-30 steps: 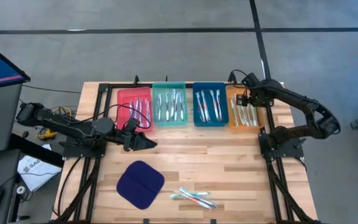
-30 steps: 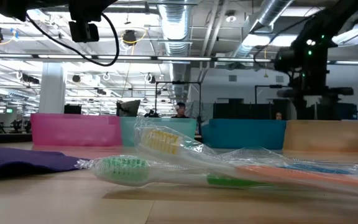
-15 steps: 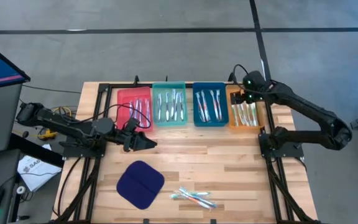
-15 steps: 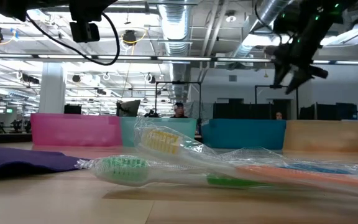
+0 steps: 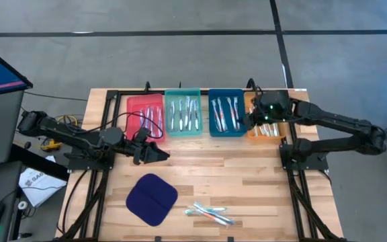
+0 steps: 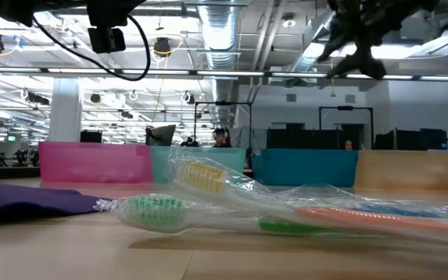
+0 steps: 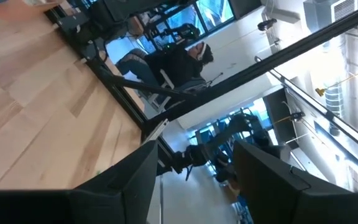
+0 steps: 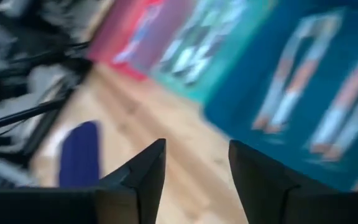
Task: Pick & Place Toothbrushes
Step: Put the orange toothbrush into the blue bin
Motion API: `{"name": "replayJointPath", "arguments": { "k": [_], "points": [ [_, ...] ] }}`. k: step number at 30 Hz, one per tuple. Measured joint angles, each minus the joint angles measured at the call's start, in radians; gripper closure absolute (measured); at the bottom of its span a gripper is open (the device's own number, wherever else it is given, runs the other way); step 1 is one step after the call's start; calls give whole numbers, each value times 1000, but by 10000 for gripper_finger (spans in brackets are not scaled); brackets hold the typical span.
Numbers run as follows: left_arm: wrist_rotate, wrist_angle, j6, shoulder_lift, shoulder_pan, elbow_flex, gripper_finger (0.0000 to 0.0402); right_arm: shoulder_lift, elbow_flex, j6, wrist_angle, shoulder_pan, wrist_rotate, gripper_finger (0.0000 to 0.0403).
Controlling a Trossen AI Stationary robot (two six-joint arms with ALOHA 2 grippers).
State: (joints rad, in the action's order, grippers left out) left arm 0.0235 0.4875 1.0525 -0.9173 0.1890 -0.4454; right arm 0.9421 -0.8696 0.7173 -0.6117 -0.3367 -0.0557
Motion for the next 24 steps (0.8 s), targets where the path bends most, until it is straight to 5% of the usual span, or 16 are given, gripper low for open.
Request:
{"name": "replayJointPath", "arguments": {
  "k": [11, 24],
  "points": [
    [109, 0, 2, 0, 14, 0, 198, 68, 0, 233, 347, 387, 82, 260],
    [79, 1, 5, 0, 220, 0, 198, 332, 0, 544, 744, 804, 321, 292]
  ]
}}
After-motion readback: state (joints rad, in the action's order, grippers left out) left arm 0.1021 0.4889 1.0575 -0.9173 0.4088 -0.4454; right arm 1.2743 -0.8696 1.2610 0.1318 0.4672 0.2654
